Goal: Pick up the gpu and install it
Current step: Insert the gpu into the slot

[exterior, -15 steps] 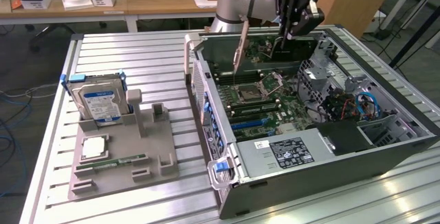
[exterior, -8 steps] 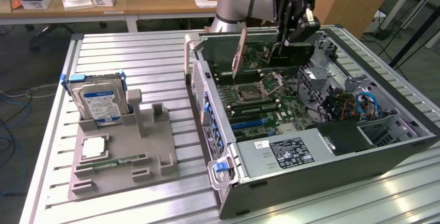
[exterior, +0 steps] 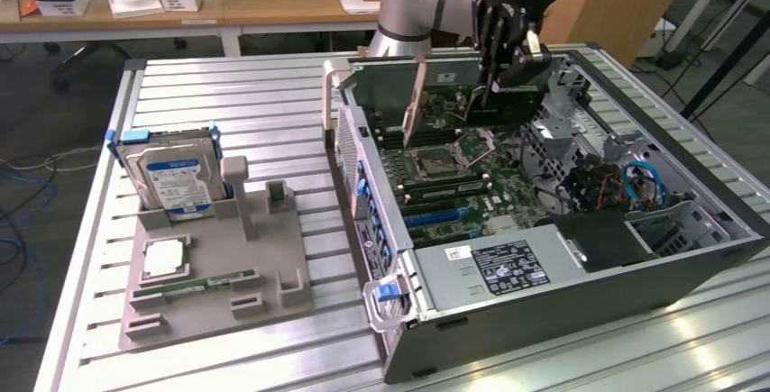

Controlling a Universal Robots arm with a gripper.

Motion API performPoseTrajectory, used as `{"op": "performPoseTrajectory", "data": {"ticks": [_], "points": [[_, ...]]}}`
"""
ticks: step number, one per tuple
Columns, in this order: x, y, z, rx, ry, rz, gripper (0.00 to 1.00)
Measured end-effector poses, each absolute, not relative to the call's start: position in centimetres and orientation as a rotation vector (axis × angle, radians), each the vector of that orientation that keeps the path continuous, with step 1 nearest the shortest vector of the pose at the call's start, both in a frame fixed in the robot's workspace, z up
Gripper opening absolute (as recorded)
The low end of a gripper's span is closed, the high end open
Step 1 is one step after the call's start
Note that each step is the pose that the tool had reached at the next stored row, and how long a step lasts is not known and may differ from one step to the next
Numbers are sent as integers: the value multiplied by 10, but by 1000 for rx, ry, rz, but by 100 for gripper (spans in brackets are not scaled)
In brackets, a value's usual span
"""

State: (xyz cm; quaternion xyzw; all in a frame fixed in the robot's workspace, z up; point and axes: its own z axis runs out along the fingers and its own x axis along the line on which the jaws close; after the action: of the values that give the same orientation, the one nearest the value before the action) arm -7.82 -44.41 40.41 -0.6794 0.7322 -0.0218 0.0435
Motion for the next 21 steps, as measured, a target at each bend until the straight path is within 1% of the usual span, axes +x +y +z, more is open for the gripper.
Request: {"op": "performPoseTrajectory", "data": {"ticks": [21], "points": [[-82,-444,366,-2077,2239,-67,26]]}}
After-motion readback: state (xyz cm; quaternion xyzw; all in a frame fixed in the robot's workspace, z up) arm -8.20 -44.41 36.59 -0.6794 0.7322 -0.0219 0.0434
